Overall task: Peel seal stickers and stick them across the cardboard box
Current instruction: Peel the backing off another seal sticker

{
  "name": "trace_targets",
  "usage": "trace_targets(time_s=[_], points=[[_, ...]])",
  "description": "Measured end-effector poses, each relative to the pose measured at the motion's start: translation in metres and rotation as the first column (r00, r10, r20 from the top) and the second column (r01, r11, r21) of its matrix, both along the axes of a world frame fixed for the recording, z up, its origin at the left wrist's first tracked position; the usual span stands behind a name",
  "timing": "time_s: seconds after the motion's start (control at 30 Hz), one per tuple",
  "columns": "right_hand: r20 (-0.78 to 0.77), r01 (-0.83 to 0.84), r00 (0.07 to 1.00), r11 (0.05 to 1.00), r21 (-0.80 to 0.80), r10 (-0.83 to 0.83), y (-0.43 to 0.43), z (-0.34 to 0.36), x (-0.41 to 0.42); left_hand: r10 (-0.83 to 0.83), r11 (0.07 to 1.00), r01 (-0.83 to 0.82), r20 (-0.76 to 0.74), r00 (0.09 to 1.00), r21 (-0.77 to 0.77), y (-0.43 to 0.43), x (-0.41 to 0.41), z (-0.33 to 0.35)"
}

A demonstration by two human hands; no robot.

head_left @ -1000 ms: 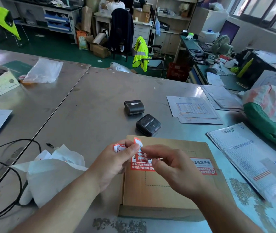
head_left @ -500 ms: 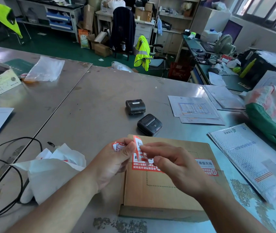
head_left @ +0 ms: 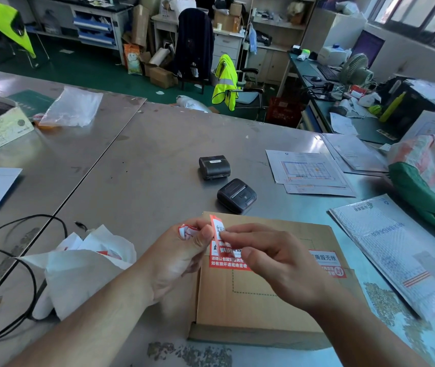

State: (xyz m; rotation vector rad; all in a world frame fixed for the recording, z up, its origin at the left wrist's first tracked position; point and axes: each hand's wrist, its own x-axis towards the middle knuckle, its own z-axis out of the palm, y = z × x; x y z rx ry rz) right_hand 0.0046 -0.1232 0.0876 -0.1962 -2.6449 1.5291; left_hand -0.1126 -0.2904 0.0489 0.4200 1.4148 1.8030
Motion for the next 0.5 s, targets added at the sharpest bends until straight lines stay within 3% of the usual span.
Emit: trace_targets(time_s=[0.5], points=[[-0.012,-0.013,1.0,0.998,0.058,0.014,0.001,0.0005,0.0028,0.028,0.999,-0.027,0.02,0.999,-0.032,0.0015,0.0051,0.0027]])
